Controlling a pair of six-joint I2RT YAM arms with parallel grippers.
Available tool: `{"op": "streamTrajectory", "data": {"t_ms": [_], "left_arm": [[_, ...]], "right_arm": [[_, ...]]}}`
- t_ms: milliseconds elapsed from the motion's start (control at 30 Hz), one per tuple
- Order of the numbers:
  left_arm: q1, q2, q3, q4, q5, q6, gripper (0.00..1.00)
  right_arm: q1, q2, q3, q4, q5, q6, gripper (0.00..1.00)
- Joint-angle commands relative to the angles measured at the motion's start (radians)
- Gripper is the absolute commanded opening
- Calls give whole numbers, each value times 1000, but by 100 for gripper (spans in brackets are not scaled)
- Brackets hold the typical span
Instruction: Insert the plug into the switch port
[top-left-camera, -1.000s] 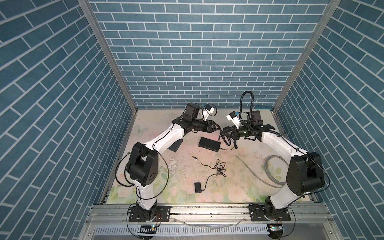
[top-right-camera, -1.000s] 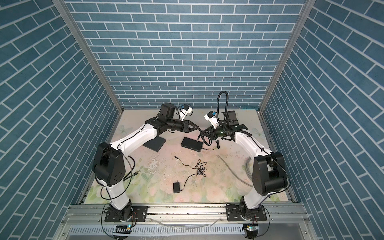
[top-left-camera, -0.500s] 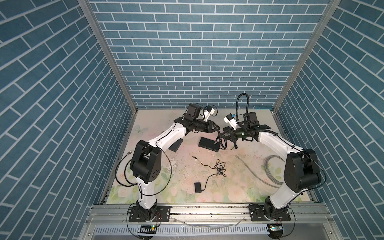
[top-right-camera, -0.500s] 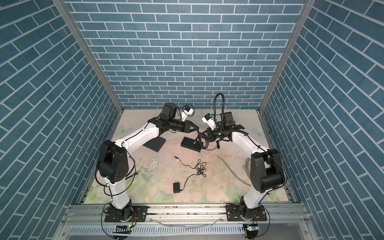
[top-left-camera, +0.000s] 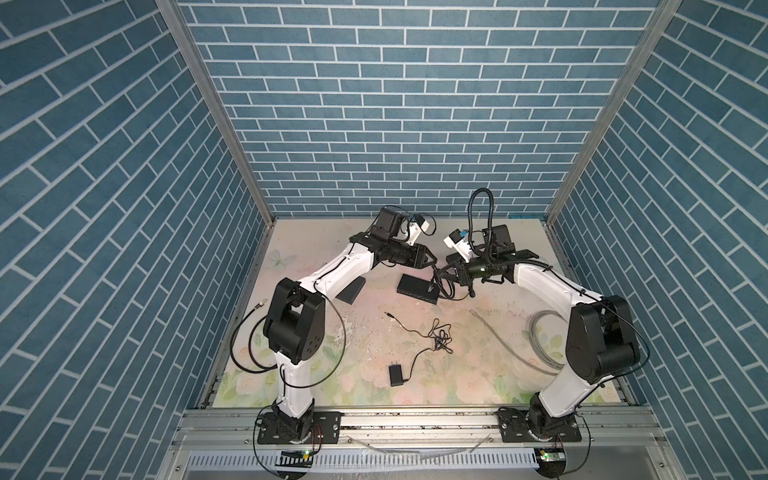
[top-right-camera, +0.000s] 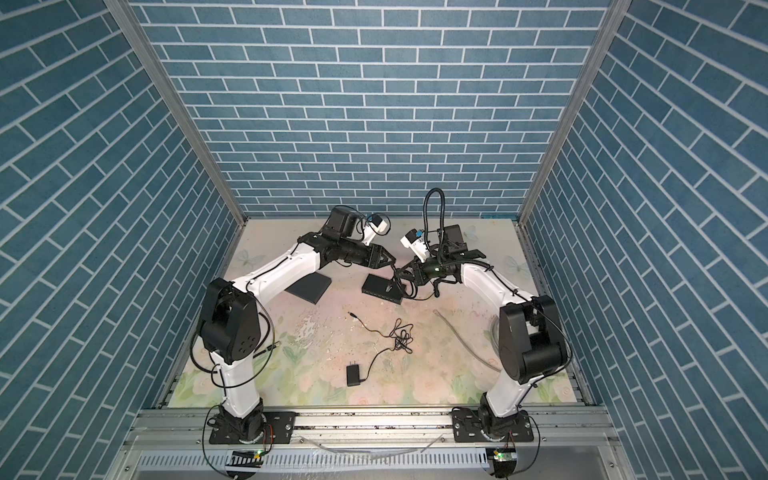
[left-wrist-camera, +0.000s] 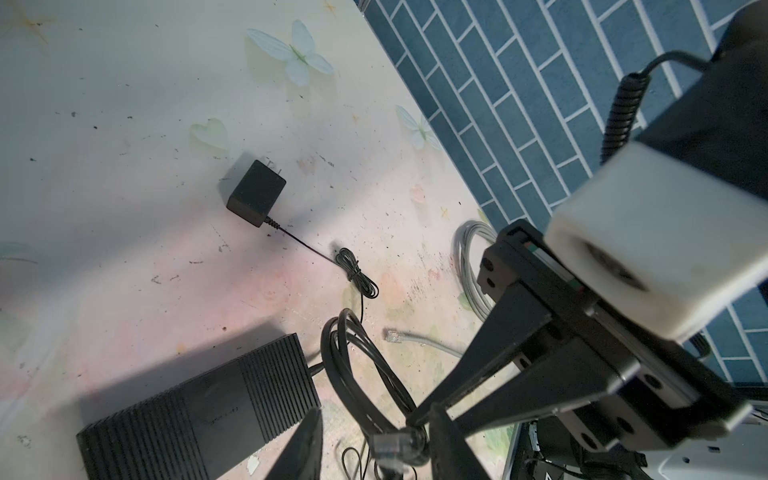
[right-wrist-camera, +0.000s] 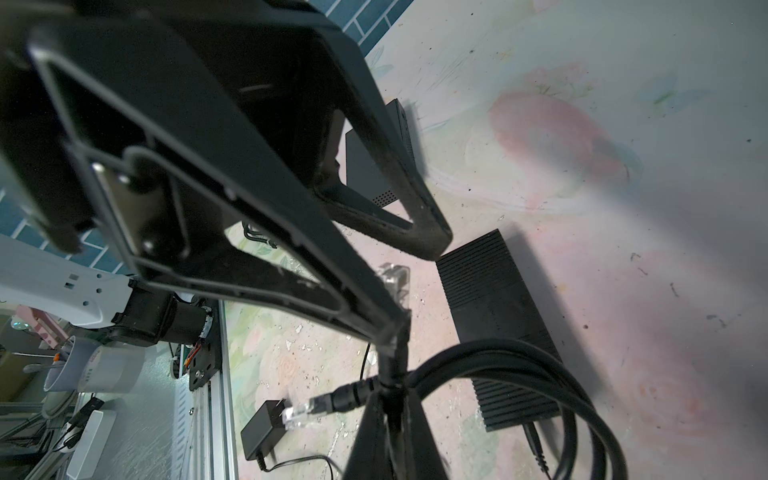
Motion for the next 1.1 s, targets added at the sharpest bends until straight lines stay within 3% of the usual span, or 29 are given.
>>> {"op": "streamTrajectory", "data": {"t_ms": [0, 400, 767, 1067], "left_arm": [[-14, 21, 23, -17, 9, 14, 43], [-17, 27, 8, 14, 12, -39, 17], [-17, 9, -4, 25, -32, -102, 10], [-16, -18, -22, 45, -114, -202, 9]], "right_arm": [[13, 26, 38, -20, -33, -31, 0], [18, 39, 44, -22, -20, -26, 0], [17, 37, 35, -20, -8, -25, 0], [17, -28, -53, 80, 60, 13, 27]]}}
